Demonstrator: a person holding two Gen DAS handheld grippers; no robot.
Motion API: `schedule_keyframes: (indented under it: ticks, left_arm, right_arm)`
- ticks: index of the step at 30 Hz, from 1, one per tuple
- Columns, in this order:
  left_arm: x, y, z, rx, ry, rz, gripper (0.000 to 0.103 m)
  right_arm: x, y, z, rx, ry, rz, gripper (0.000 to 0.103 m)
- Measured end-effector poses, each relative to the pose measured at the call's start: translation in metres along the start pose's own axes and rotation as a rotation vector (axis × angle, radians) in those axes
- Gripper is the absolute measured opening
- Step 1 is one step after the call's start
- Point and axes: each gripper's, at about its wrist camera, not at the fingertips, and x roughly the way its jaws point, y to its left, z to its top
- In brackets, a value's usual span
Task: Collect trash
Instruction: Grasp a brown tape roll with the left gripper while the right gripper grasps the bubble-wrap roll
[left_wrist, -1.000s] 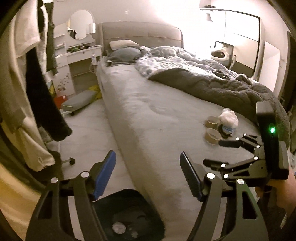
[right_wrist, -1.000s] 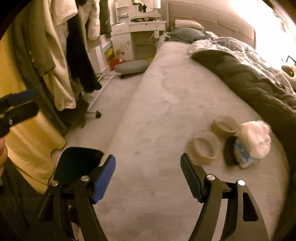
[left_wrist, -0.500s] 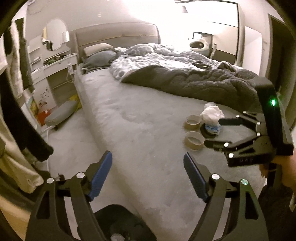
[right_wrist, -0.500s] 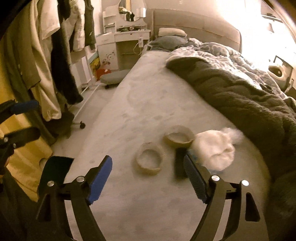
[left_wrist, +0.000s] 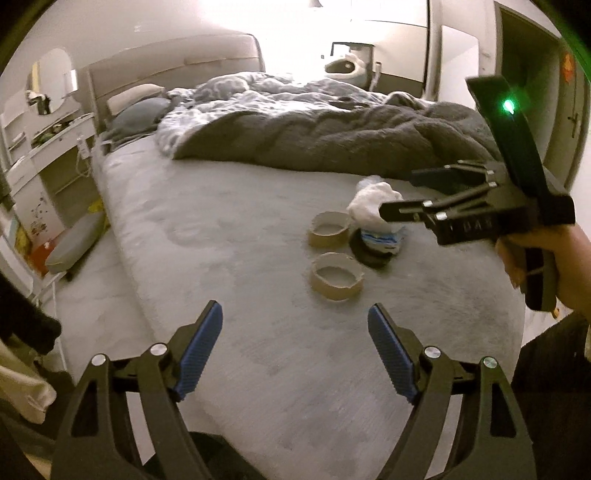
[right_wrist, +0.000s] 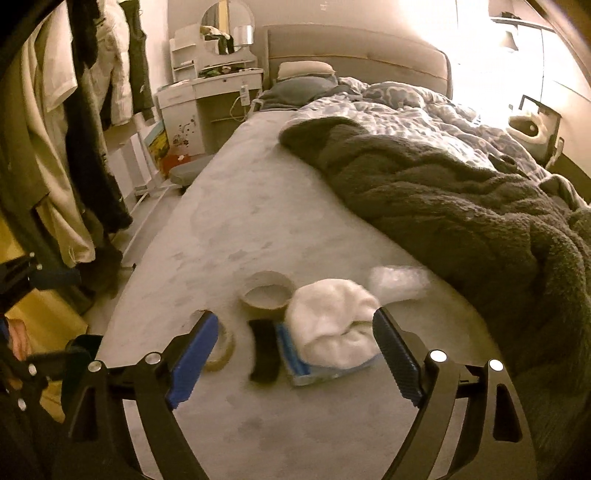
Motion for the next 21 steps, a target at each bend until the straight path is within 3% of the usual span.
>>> schedule_keyframes:
  ticks: [5,21]
  left_arm:
    - [0.018,-0.005,0.006,-0.001,0.011,-0.060,0.083]
    - [0.087,-0.014,0.017,-0.008,0.117,-0.104,0.082]
  right_arm:
    - [0.002,-0.019,0.004,0.029,-0.001,0.002,0.087]
    - [0.017,-0.067,0.015,0.112,0.013,0.015,0.087]
